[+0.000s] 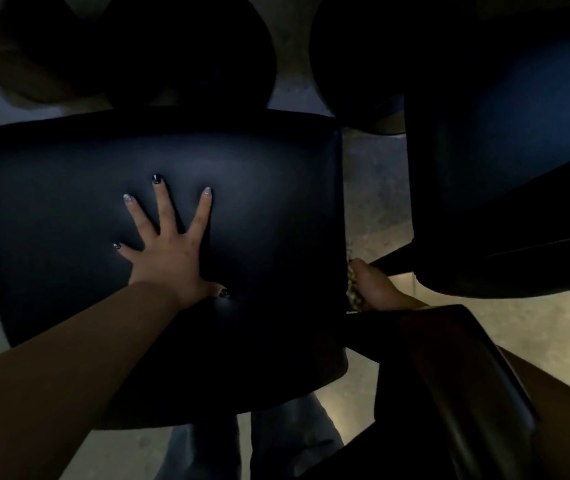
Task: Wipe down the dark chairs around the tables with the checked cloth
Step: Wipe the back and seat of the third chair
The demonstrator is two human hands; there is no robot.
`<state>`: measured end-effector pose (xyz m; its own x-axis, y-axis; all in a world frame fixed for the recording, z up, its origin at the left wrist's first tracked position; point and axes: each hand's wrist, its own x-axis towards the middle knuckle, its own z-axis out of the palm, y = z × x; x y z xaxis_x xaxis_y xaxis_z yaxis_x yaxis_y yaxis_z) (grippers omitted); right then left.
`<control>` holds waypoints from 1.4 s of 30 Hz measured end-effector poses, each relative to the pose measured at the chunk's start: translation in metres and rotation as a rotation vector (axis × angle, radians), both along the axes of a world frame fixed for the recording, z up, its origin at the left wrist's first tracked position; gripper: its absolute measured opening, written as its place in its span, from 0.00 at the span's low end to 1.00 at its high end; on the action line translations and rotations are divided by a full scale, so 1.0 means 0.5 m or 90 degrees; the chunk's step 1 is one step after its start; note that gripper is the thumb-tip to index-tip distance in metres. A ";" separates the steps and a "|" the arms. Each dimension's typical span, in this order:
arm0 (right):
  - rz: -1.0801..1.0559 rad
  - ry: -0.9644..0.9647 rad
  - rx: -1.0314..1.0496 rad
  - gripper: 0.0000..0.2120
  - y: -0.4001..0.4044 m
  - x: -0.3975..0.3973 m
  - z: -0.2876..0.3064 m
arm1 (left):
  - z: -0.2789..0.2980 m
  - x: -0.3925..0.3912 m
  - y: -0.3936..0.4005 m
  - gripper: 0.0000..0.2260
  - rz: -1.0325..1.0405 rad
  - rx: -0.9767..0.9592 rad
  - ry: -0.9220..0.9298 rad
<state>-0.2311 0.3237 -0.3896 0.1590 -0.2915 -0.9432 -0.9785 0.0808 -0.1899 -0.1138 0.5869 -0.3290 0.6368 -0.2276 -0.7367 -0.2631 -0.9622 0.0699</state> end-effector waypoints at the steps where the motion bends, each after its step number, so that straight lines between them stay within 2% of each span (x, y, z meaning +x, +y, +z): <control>1: -0.023 -0.014 -0.004 0.17 0.003 0.006 0.005 | -0.001 0.000 0.001 0.65 -0.003 0.000 -0.002; 5: -0.086 -0.083 0.005 0.19 -0.005 0.081 0.007 | -0.005 0.000 -0.001 0.65 -0.014 0.012 -0.008; 10: -0.082 -0.182 -0.035 0.19 -0.028 0.208 0.014 | -0.007 0.000 -0.002 0.64 -0.014 0.013 -0.009; 17: -0.095 -0.075 0.080 0.18 0.008 0.058 0.027 | -0.008 -0.002 -0.002 0.64 -0.008 0.015 -0.007; 21: -0.060 -0.080 -0.004 0.18 0.000 0.122 0.018 | -0.013 -0.005 -0.003 0.64 -0.006 0.016 -0.010; 27: -0.036 -0.184 -0.174 0.17 -0.029 0.320 -0.010 | -0.015 -0.002 -0.003 0.63 -0.010 0.021 -0.007; 30: 0.056 -0.285 -0.279 0.15 -0.035 0.376 -0.015 | -0.013 0.000 0.000 0.62 -0.020 0.019 0.004; 32: 0.175 -0.310 -0.321 0.14 -0.035 0.415 -0.007 | -0.012 0.003 0.004 0.61 -0.026 0.017 0.011; 35: 0.474 -0.253 -0.333 0.19 -0.030 0.457 0.011 | -0.006 0.006 0.006 0.61 -0.028 0.019 0.018; 37: 0.606 -0.225 -0.345 0.20 -0.020 0.471 0.022 | -0.002 0.012 0.006 0.62 -0.034 0.026 0.022; 39: 0.673 -0.211 -0.361 0.21 -0.009 0.480 0.028 | 0.001 0.020 0.008 0.62 -0.059 0.031 0.030; 42: 0.704 -0.179 -0.353 0.19 0.009 0.495 0.028 | 0.007 0.032 0.022 0.59 -0.123 0.032 0.031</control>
